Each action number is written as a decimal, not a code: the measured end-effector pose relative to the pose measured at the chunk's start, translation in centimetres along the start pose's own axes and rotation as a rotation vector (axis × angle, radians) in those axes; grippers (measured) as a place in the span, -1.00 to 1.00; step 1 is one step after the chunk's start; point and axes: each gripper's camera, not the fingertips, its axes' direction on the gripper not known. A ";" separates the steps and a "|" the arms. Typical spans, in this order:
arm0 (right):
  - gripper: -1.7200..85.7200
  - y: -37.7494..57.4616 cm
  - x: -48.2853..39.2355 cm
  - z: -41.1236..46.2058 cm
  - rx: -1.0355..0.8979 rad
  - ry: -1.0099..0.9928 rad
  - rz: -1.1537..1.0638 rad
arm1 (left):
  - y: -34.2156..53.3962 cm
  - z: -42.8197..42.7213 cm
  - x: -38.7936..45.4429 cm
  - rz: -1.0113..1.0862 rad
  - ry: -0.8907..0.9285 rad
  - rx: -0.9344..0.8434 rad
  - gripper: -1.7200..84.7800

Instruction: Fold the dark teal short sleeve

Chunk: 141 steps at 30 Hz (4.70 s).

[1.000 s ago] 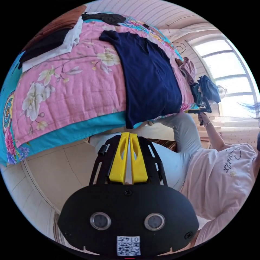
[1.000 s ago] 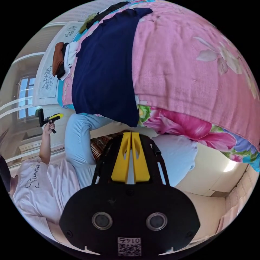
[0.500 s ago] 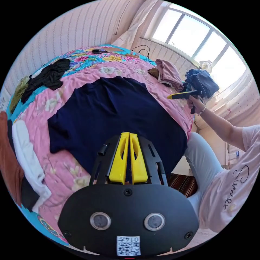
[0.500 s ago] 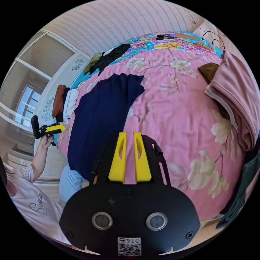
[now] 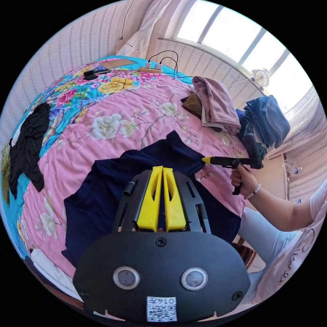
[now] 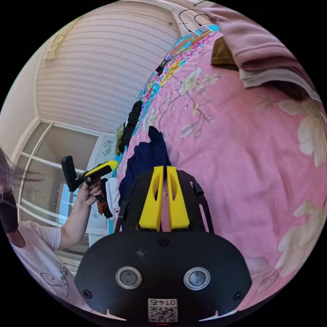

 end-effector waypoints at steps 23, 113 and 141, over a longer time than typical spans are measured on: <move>-0.94 -4.2 -9.6 -1.3 -0.040 0.094 0.055 | -13.9 13.5 1.9 0.160 -0.043 -0.160 -0.96; -0.94 -18.7 -65.2 31.2 -0.555 0.129 -0.398 | 45.9 -15.4 -12.0 -0.616 -0.034 0.475 -0.81; -0.94 -19.3 -68.4 46.9 -0.814 0.164 -0.775 | 40.5 -9.6 -14.7 -0.845 -0.216 0.197 -0.85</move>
